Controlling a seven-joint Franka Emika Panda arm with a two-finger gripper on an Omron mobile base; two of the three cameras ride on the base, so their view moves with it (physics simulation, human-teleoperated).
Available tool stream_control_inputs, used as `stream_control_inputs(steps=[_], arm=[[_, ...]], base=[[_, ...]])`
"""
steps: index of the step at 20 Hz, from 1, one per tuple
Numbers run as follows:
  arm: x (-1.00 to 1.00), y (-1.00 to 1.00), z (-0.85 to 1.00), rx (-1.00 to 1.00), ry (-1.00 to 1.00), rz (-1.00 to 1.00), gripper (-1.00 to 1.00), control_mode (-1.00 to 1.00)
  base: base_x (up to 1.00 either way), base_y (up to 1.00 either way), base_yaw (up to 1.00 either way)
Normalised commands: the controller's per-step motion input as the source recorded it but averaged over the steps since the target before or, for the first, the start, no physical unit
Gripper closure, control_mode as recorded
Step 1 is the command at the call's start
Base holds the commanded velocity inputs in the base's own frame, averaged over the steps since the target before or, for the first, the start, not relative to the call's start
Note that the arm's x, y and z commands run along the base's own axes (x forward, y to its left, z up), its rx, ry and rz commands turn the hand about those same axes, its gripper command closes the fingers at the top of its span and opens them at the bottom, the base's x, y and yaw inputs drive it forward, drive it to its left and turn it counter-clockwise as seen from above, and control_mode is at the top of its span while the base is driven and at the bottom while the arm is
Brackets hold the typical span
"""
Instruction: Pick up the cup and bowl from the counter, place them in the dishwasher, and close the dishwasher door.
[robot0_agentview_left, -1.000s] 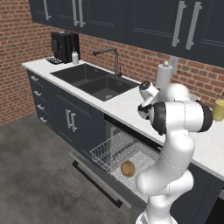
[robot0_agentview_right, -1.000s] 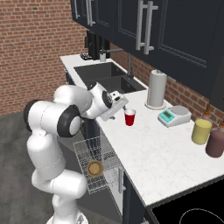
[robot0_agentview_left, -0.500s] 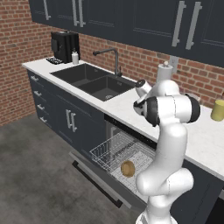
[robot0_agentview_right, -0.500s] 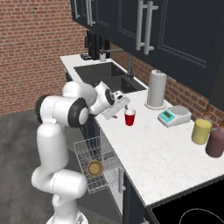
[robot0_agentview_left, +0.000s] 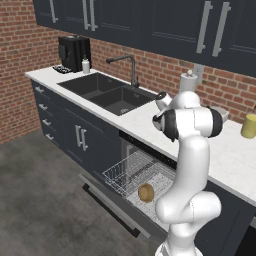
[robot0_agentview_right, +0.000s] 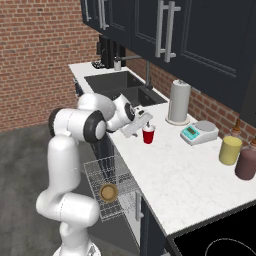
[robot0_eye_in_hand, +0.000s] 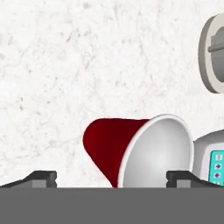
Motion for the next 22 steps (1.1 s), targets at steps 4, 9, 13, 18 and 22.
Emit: stream_control_inputs(steps=[4, 9, 13, 18, 22], arm=[[0.01, -0.09, -0.09, 0.0, 0.0, 0.0, -1.0, -1.0], [0.01, -0.01, -0.05, 0.0, 0.0, 0.0, 1.0, -1.0], [0.04, 0.0, -0.11, 0.0, 0.0, 0.0, 1.0, -1.0], [-0.15, 0.0, -0.03, 0.0, -0.01, 0.0, 1.0, -1.0], [-0.77, 0.23, 0.14, -0.01, -0.1, 0.0, 1.0, -1.0]], base=[[0.0, 0.0, 0.0], [0.0, 0.0, 0.0], [0.0, 0.0, 0.0], [0.0, 0.0, 0.0], [0.0, 0.0, 0.0]])
